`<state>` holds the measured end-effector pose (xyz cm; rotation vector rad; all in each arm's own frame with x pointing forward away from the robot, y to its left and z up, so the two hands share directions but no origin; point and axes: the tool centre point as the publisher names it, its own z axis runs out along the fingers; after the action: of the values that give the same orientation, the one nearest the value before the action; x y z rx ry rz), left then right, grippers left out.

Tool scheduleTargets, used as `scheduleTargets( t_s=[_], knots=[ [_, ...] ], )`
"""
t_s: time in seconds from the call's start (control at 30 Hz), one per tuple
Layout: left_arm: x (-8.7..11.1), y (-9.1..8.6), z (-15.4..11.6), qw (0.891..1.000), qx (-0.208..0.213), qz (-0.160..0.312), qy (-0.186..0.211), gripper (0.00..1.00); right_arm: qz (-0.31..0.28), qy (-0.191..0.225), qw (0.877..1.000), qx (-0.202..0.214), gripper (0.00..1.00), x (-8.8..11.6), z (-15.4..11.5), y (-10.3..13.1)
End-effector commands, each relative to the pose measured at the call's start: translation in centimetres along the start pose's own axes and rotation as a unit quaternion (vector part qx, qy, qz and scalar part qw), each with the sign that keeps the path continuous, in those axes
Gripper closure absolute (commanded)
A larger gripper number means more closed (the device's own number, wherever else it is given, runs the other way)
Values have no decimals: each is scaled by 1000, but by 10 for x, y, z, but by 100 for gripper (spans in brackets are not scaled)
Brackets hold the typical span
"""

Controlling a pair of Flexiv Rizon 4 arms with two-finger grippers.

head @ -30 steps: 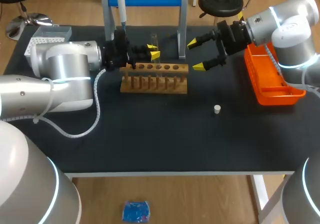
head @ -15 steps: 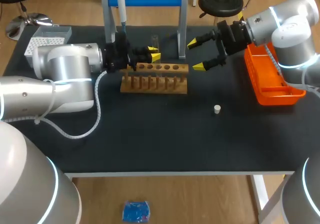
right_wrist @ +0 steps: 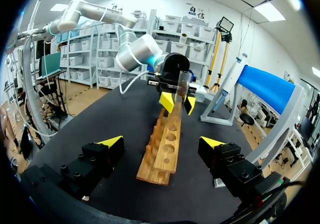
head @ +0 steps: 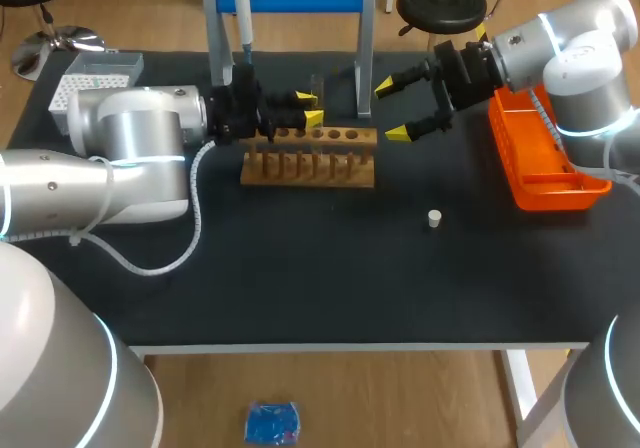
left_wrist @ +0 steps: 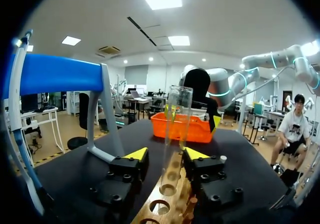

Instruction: Invert the test tube, pick up the pipette, mount the tip to pipette, aspirate from beaker and dispense into the tube, eject the tip, return the pipette, and cap with the stopper.

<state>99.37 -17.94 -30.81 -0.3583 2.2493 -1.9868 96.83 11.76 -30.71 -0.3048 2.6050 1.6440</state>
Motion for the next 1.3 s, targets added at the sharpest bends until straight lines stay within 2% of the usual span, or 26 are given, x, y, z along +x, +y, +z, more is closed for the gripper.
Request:
scheduleTargets(
  t_s=[0.03, 0.17, 0.4, 0.77, 1.03, 1.3],
  knots=[
    [1, -5, -4, 1000, -1, 2, -2, 0, 0, 1, 1000, 1, 0, 0, -1, 0],
    [4, -11, -8, 1000, -6, 4, -9, 0, 0, 1, 1000, 1, 0, 0, -1, 0],
    [11, -37, -24, 999, -27, 15, -27, 0, 0, 1, 1000, 1, 0, 0, -1, 0],
    [37, -77, -81, 995, -66, 20, -76, 0, 0, 1, 1000, 1, 0, 0, -1, 0],
    [63, -87, -125, 987, -78, 18, -142, 0, 0, 1, 1000, 1, 0, 0, -1, 0],
    [63, -87, -125, 987, -78, 18, -142, 0, 0, 1, 1000, 1, 0, 0, -1, 0]
  ],
)
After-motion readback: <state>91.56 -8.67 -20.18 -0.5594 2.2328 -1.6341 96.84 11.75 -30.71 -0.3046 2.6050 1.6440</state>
